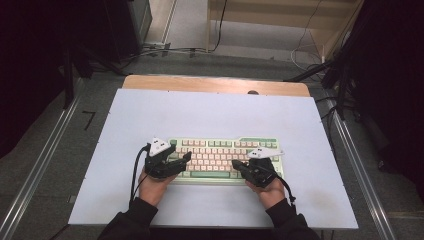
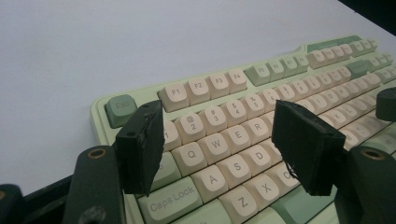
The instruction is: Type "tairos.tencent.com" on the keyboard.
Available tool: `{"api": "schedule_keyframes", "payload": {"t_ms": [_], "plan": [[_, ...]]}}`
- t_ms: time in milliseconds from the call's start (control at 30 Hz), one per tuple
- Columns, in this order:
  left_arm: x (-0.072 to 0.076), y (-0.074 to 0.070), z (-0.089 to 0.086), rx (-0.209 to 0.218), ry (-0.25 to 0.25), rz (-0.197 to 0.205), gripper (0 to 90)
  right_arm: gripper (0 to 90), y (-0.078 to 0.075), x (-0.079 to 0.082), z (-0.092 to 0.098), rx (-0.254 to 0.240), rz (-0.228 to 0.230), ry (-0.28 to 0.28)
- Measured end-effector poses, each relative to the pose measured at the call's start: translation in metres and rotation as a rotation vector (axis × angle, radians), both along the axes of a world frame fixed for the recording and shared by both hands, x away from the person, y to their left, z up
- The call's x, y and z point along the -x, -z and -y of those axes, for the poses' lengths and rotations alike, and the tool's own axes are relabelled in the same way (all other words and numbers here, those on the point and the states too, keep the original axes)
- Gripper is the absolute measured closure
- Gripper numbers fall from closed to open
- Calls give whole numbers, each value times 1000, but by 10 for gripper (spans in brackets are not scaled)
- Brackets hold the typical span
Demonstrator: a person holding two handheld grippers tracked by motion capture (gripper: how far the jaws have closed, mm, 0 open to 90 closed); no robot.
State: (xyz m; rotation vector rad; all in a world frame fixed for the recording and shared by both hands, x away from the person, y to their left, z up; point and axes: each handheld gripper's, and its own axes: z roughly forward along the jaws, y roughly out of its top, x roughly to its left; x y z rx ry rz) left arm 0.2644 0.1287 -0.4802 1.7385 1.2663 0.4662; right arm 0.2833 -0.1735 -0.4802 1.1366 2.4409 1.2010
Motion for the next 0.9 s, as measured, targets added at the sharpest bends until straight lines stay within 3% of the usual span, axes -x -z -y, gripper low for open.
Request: {"api": "schedule_keyframes", "payload": {"t_ms": [400,900], "plan": [[0,0,0,2,0,-2,350,877,5,-1,-3,31,-20,-2],[0,0,0,15,-2,-3,350,877,7,-1,-2,29,-21,1]]}}
